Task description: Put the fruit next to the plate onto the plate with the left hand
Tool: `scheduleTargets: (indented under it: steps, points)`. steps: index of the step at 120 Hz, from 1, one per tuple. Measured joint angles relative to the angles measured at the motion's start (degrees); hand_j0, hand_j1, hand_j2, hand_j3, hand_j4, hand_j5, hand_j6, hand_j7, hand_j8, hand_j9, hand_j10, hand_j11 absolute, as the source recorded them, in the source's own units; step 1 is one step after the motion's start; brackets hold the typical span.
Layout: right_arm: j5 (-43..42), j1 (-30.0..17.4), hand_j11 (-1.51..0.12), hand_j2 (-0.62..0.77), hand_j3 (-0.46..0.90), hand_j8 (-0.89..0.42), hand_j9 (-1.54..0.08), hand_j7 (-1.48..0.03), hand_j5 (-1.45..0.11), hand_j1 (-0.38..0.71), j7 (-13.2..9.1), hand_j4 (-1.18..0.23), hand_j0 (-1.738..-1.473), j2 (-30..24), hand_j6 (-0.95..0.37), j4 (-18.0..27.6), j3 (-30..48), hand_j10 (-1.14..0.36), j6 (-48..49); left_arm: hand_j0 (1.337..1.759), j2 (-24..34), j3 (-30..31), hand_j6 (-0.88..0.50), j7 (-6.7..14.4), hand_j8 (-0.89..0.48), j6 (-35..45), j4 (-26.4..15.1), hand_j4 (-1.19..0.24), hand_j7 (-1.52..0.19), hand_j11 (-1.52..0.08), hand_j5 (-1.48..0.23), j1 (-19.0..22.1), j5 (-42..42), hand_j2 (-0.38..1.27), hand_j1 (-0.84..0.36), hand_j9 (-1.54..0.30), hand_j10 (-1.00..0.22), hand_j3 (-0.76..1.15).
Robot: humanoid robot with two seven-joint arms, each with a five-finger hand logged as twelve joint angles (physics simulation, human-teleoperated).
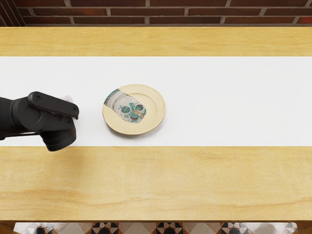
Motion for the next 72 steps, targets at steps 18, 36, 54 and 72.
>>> scheduleTargets:
  steps: [18,36,54,72]
  points:
    - [0.0,0.0,-0.05,-0.01,0.0,-0.03,-0.05,-0.05,-0.05,-0.31,0.0,-0.03,-1.658,0.0,-0.03,0.0,0.0,-0.03,0.0,1.646,0.4,0.1,-0.48,0.1,-0.3,-0.1,-0.8,-0.8,-1.05,-1.1,-1.08,-2.2,-0.8,0.31,-0.44,-1.07,-0.4,0.17]
    - [0.0,0.0,-0.05,-0.01,0.0,-0.03,-0.05,-0.05,-0.05,-0.31,0.0,-0.03,-1.658,0.0,-0.03,0.0,0.0,-0.03,0.0,1.647,0.5,0.2,-0.5,0.1,-0.3,-0.1,-2.3,-0.81,-1.13,-1.14,-1.16,-6.8,-2.5,0.4,-0.42,-1.12,-0.41,0.08]
    - [0.0,0.0,-0.05,-0.01,0.0,-0.03,-0.05,-0.05,-0.05,-0.31,0.0,-0.03,-1.658,0.0,-0.03,0.0,0.0,-0.03,0.0,1.65,0.5,0.2,-0.6,0.1,-0.37,-0.1,-3.5,-0.83,-1.15,-1.15,-1.18,-10.0,-4.7,0.54,-0.39,-1.14,-0.47,0.04]
    - [0.0,0.0,-0.05,-0.01,0.0,-0.03,-0.05,-0.05,-0.05,-0.31,0.0,-0.04,-1.658,0.0,-0.04,0.0,0.0,-0.03,0.0,1.65,0.1,0.0,-0.61,0.2,-0.36,-0.5,-4.3,-0.83,-1.19,-1.16,-1.2,-14.1,-7.6,0.55,-0.39,-1.15,-0.48,0.02]
